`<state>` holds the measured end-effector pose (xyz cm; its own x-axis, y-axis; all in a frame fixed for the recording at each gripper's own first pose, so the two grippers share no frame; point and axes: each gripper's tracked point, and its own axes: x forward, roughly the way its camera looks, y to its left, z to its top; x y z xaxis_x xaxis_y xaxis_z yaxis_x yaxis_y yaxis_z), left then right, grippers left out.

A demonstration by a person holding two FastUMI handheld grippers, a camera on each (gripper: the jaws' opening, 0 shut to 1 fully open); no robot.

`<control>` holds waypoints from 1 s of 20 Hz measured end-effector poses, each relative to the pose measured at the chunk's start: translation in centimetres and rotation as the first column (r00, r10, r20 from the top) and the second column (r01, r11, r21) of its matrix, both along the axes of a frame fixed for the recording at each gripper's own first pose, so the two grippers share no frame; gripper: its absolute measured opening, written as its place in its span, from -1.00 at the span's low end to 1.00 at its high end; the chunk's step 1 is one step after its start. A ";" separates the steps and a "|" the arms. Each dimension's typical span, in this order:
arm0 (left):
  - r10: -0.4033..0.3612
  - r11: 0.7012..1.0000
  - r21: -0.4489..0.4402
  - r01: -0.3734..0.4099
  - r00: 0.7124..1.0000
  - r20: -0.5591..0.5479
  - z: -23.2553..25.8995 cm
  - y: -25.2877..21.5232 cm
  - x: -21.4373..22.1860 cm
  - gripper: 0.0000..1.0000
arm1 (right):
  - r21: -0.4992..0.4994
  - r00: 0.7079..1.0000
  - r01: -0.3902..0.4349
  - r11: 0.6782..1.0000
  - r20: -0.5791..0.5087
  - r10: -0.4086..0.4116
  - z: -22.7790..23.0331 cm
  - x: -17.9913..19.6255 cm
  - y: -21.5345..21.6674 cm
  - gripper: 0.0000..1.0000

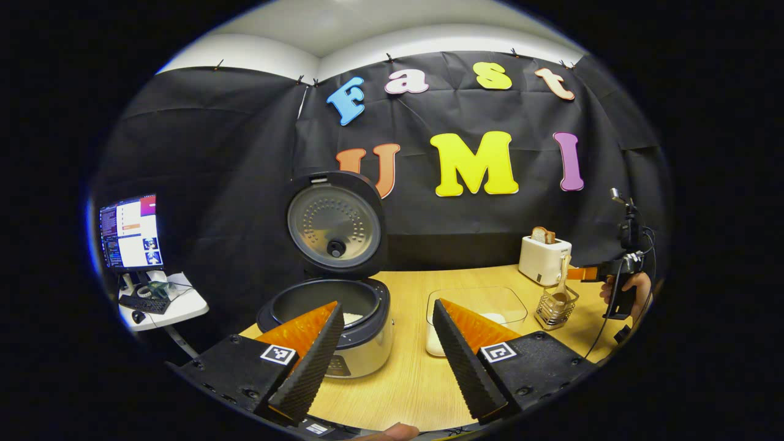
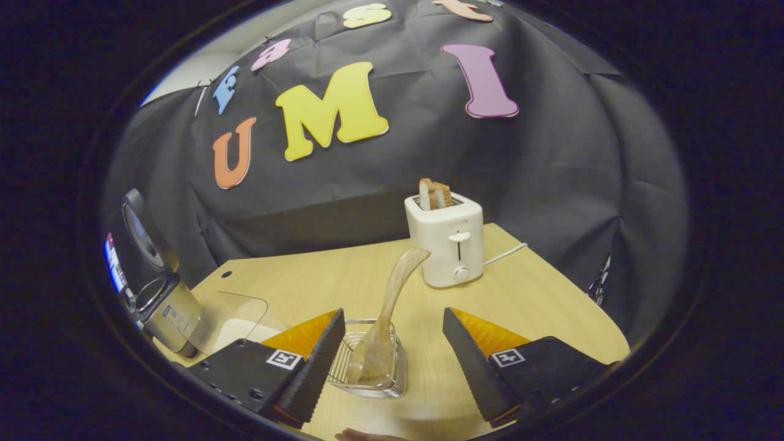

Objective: Close the left gripper, press the button to open the rice cooker; take a wooden spoon from the chopstick holder with the right hand, scoop a spoonful of rice and pour it into the rice cooker, then put the wooden spoon back into the chopstick holder.

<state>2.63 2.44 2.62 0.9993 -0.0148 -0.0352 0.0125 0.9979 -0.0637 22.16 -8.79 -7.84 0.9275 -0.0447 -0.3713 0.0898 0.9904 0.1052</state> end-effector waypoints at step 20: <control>-0.042 0.998 0.036 0.043 0.999 -0.027 -2.5 1.2 -0.1 0.88 | 0.021 0.989 0.027 0.999 -0.148 -0.024 -2.0 5.9 1.6 -0.96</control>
